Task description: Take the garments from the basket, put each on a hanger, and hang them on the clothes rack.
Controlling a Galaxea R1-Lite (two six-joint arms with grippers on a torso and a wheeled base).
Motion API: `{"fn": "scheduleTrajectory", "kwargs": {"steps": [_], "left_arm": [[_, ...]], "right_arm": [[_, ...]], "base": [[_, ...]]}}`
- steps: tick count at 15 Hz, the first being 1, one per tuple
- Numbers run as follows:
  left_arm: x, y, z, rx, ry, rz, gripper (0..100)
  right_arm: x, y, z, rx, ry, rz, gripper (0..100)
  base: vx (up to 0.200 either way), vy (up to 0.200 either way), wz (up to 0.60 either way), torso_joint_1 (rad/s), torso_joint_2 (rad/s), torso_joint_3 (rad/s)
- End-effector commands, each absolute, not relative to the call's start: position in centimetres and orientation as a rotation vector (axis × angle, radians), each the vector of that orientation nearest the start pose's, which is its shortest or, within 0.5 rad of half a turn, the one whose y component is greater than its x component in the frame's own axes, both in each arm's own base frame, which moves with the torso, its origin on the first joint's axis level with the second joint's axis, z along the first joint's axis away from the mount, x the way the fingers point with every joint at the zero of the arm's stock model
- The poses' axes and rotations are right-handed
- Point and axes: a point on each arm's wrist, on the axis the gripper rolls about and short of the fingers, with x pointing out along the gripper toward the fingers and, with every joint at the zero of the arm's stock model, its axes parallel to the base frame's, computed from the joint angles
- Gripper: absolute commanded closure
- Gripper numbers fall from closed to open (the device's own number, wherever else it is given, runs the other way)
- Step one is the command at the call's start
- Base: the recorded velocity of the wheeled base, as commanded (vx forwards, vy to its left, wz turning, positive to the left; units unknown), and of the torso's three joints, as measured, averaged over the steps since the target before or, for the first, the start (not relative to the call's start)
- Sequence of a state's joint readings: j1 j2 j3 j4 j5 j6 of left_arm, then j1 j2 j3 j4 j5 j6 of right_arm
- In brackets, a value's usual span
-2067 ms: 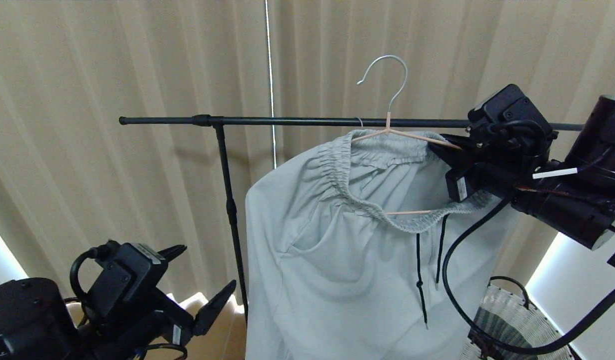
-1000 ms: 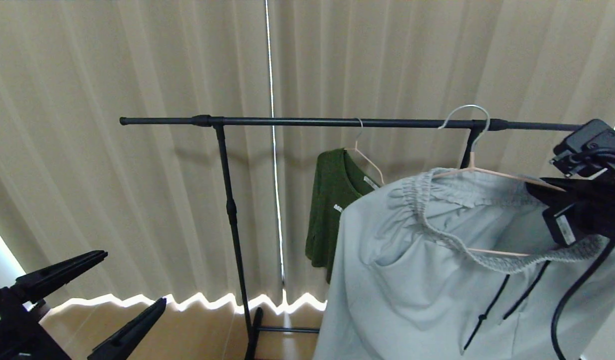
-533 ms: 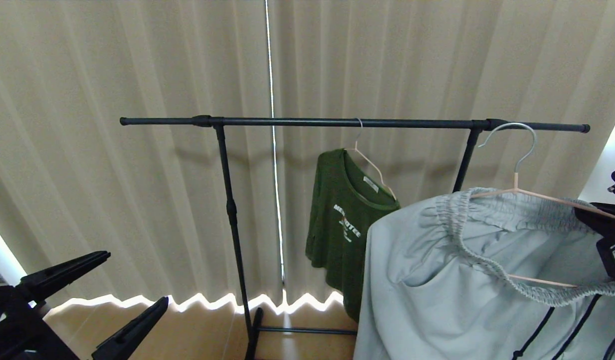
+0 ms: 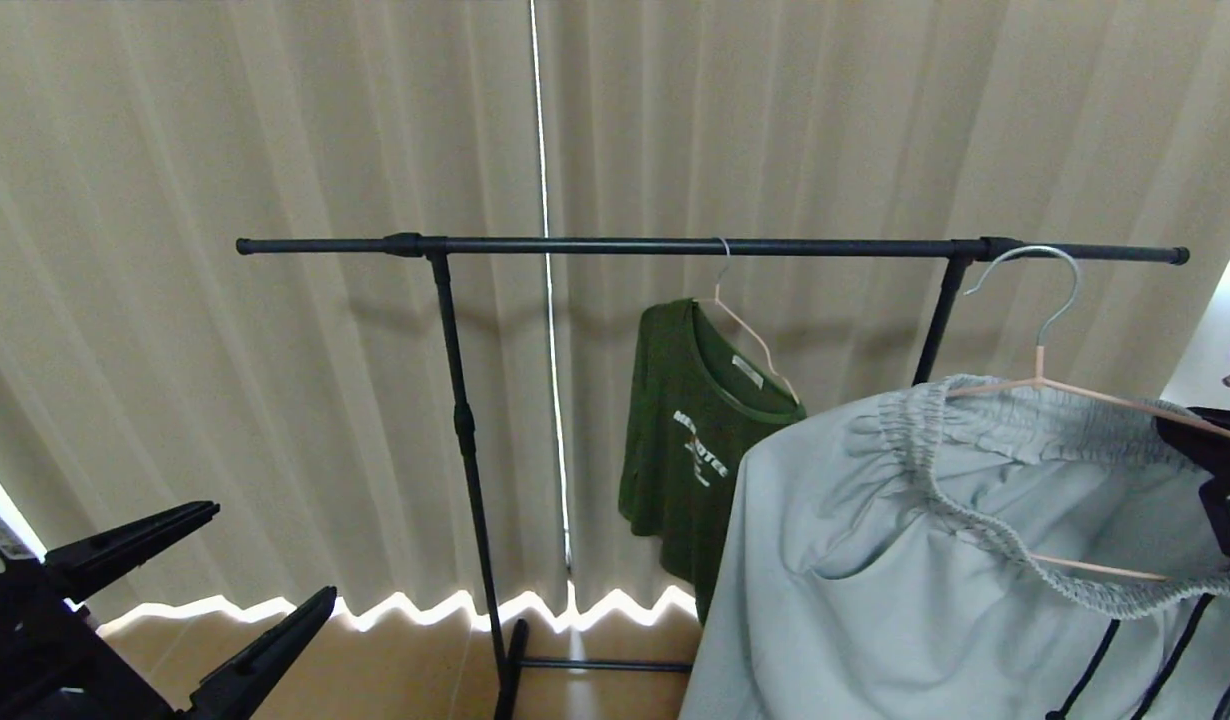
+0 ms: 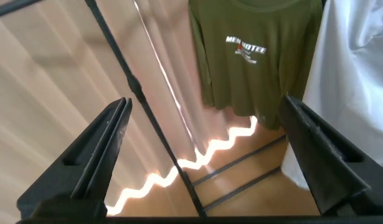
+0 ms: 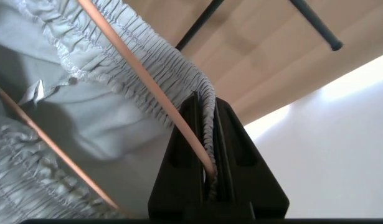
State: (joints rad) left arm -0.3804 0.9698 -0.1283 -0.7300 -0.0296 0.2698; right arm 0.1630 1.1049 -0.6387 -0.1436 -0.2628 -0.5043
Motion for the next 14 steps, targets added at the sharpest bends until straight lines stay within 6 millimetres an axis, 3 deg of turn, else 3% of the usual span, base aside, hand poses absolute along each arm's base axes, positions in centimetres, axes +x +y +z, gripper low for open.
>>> {"fn": "scheduleTrajectory", "kwargs": {"steps": [1,3,10,14], "left_arm": [[9.7,-4.0,15.6,0.287,0.056,-0.424,0],[9.7,-4.0,15.5,0.288,0.058,-0.424,0],[9.6,-3.9,15.2,0.289,0.066,-0.428,0],[9.7,-3.9,15.3,0.286,0.069,-0.425,0]], "right_arm": [[15.2,1.9,22.5,-0.569,0.335,-0.015,100],[15.2,1.9,22.5,-0.568,0.334,-0.016,100],[15.7,2.1,22.7,-0.555,0.321,-0.010,100],[17.0,2.7,23.0,-0.554,0.292,0.005,100]], "base": [[0.000,0.200,0.00,0.012,0.00,0.002],[0.000,0.200,0.00,-0.002,0.00,0.005],[0.000,0.000,0.00,0.000,0.00,0.000],[0.000,0.000,0.00,0.000,0.00,0.000]]}}
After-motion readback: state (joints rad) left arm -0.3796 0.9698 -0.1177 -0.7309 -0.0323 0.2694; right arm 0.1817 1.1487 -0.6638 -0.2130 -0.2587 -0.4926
